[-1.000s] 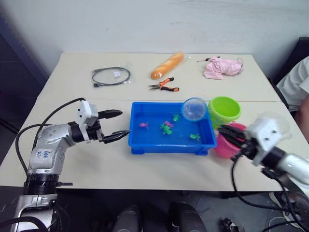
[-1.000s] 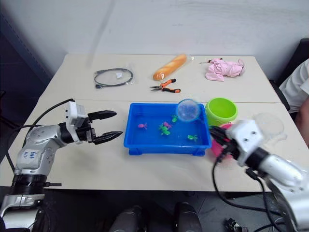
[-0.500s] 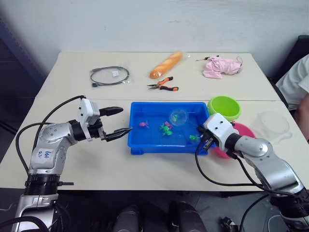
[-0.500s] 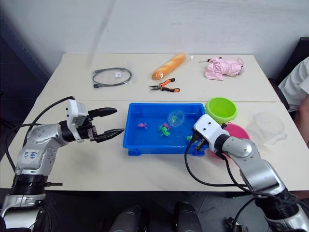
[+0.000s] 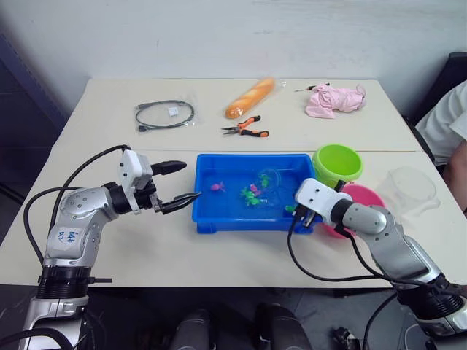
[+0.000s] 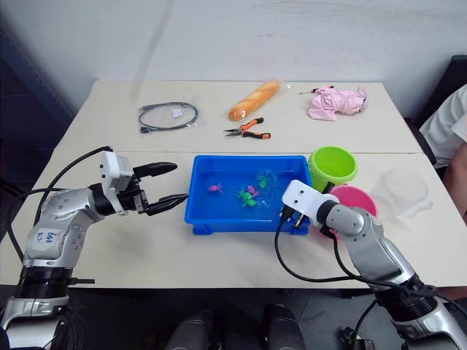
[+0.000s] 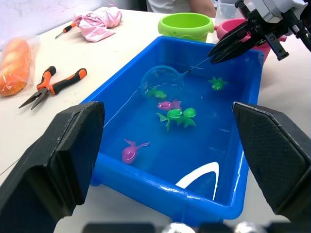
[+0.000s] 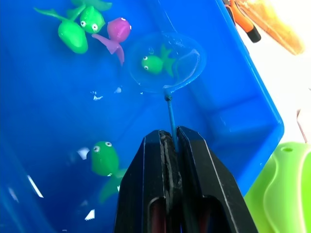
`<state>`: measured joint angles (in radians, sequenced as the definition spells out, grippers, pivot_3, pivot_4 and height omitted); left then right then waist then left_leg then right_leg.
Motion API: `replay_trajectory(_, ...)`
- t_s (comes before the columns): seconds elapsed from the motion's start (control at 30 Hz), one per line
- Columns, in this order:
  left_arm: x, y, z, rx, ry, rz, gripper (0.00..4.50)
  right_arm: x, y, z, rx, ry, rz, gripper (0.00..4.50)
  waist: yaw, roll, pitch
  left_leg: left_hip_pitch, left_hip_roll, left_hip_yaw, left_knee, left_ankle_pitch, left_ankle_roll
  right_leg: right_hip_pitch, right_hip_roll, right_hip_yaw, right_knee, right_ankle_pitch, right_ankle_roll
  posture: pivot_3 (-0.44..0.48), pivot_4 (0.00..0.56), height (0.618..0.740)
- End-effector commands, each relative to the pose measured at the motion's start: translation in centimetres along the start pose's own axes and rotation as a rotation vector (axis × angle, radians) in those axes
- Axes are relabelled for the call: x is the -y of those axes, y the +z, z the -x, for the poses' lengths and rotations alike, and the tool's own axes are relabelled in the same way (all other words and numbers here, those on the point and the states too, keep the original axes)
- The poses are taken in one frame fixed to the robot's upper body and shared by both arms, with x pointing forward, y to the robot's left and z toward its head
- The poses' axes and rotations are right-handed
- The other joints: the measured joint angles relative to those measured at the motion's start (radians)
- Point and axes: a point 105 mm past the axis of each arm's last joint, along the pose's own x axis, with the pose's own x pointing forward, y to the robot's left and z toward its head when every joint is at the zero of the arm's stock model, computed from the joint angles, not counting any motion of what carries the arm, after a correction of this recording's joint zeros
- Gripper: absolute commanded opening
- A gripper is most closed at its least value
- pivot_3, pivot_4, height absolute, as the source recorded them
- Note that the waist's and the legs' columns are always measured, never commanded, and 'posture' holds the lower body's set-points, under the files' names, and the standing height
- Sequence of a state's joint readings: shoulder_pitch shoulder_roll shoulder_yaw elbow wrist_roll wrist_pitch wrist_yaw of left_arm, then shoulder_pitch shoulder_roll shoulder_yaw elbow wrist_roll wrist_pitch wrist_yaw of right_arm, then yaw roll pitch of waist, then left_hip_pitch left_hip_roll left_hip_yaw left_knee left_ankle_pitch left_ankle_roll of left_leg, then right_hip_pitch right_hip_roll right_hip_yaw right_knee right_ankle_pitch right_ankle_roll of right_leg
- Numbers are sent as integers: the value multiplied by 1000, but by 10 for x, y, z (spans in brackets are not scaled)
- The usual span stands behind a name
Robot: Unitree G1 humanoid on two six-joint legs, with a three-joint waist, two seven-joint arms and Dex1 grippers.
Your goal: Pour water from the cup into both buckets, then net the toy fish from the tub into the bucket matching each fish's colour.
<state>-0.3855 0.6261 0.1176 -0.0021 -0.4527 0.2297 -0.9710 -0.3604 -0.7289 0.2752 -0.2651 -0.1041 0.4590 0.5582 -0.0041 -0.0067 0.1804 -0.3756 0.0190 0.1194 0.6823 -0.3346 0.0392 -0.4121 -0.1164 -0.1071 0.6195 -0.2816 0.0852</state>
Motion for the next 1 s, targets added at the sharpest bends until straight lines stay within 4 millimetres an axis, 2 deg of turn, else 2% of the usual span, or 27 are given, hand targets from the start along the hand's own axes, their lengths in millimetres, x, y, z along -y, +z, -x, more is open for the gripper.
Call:
replay_trajectory(0.03,4,12,-1,33,-6,-33,4485,4,12,1,43,-12,-85,0,0,0,0,0,0,0,0,0,0,0,0,0,0,0,0,0,150,740)
replay_trajectory(0.1,5,11,-1,31,-4,-30,4485,1,12,1,41,15,-128,0,0,0,0,0,0,0,0,0,0,0,0,0,0,0,0,0,150,740)
replay_trajectory(0.17,5,12,0,30,-3,-30,4485,2,11,3,31,23,-77,0,0,0,0,0,0,0,0,0,0,0,0,0,0,0,0,0,150,740)
replay_trajectory(0.3,4,13,-1,31,1,-32,4485,5,14,5,41,49,-113,0,1,0,0,0,0,0,0,0,0,0,0,0,0,0,0,0,150,740)
replay_trajectory(0.6,4,13,-2,30,0,-31,4485,0,17,11,32,106,-315,0,0,0,0,0,1,0,0,0,-1,0,0,0,0,0,0,0,150,740)
replay_trajectory(0.7,3,13,-1,30,3,-32,4485,2,7,18,-37,122,-91,0,0,0,0,0,0,0,0,-1,0,0,0,0,0,0,0,0,150,740)
replay_trajectory(0.8,4,12,-1,31,4,-32,4485,2,4,21,-54,147,-31,0,3,0,0,0,0,0,0,-1,0,0,0,0,-2,0,0,0,150,740)
replay_trajectory(1.0,4,12,-1,34,3,-31,4485,-9,19,23,12,219,-219,0,-1,0,0,0,1,0,0,-1,-1,-1,1,0,-5,0,0,0,150,740)
